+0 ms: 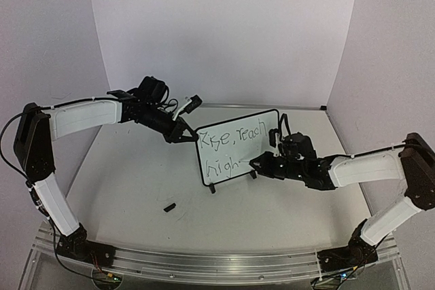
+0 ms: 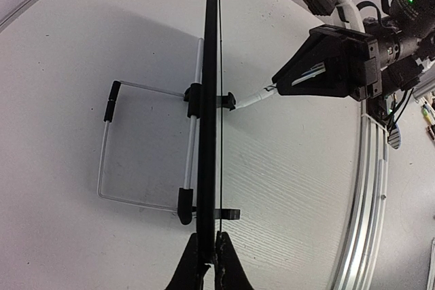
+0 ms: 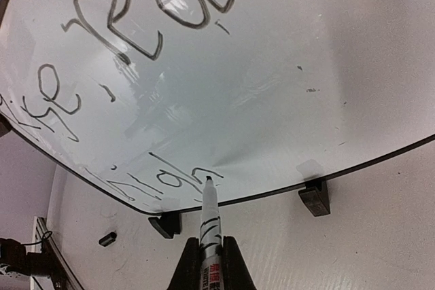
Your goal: Write a sentence on the whiteboard
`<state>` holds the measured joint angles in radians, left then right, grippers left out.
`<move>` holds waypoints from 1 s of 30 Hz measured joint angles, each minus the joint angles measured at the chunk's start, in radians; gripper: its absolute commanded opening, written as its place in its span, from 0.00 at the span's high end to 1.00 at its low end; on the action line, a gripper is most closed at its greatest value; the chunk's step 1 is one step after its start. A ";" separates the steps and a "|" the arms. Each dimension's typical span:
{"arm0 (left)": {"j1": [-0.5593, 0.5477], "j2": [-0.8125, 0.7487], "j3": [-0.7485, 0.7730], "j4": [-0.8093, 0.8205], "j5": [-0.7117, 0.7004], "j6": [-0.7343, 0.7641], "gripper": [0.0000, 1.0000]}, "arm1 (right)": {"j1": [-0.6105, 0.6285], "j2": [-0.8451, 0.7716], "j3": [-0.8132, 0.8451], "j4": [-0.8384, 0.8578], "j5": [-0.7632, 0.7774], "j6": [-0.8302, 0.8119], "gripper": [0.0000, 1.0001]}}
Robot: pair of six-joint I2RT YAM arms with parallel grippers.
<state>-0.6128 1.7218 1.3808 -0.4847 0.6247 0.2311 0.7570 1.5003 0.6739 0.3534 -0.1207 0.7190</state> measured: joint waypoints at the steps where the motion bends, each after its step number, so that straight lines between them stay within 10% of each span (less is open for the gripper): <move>1: 0.000 0.000 0.000 0.000 0.000 0.000 1.00 | 0.000 -0.003 0.000 0.005 0.000 -0.002 1.00; 30: -0.004 0.000 0.000 0.005 0.000 0.001 1.00 | -0.015 0.016 0.015 -0.008 0.069 0.017 1.00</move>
<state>-0.6167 1.7218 1.3808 -0.4797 0.6242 0.2321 0.7420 1.5159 0.6888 0.3454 -0.0519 0.7361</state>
